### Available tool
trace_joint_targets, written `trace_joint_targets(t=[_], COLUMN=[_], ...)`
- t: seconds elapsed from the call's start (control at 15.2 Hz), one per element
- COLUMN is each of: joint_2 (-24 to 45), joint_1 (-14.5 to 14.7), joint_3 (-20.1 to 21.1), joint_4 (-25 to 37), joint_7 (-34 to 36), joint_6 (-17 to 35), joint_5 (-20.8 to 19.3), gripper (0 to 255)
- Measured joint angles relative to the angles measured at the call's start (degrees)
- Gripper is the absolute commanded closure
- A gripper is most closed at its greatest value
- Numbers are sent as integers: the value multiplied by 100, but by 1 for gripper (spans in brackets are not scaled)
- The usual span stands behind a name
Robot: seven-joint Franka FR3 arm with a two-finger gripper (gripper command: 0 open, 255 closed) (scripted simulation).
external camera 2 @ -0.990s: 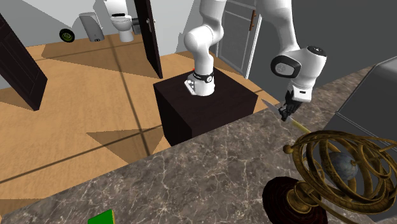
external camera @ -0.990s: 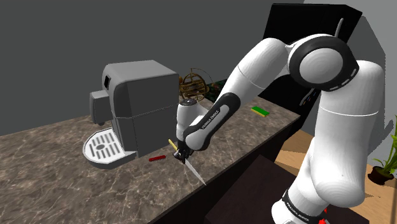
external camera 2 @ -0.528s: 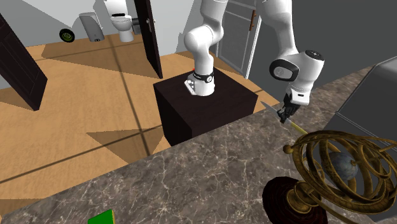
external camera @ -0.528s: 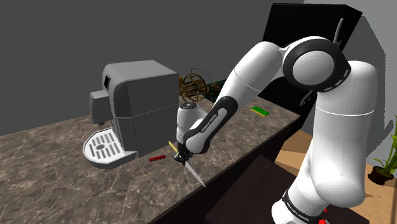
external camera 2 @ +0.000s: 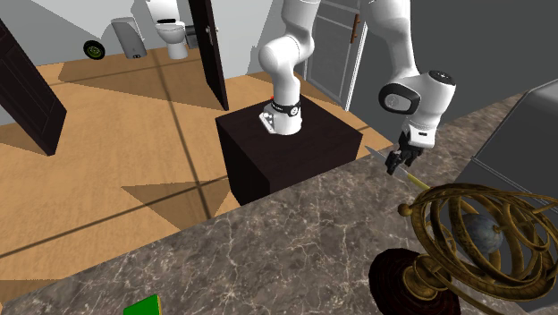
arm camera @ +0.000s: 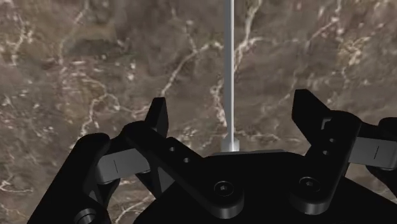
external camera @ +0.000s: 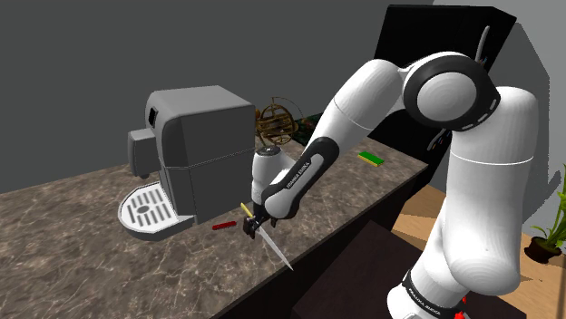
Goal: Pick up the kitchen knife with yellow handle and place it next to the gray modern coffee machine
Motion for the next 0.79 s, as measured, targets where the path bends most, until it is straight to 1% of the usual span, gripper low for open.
trace_joint_targets(t=[0.13, 0.4, 0.79], joint_2=[-90, -657, -709], joint_1=[-13, -24, -29], joint_3=[7, 49, 51], joint_4=[-8, -50, -38], joint_7=[-20, -57, -68], joint_6=[-81, -597, -670], joint_5=[15, 85, 95], gripper=[0, 0, 0])
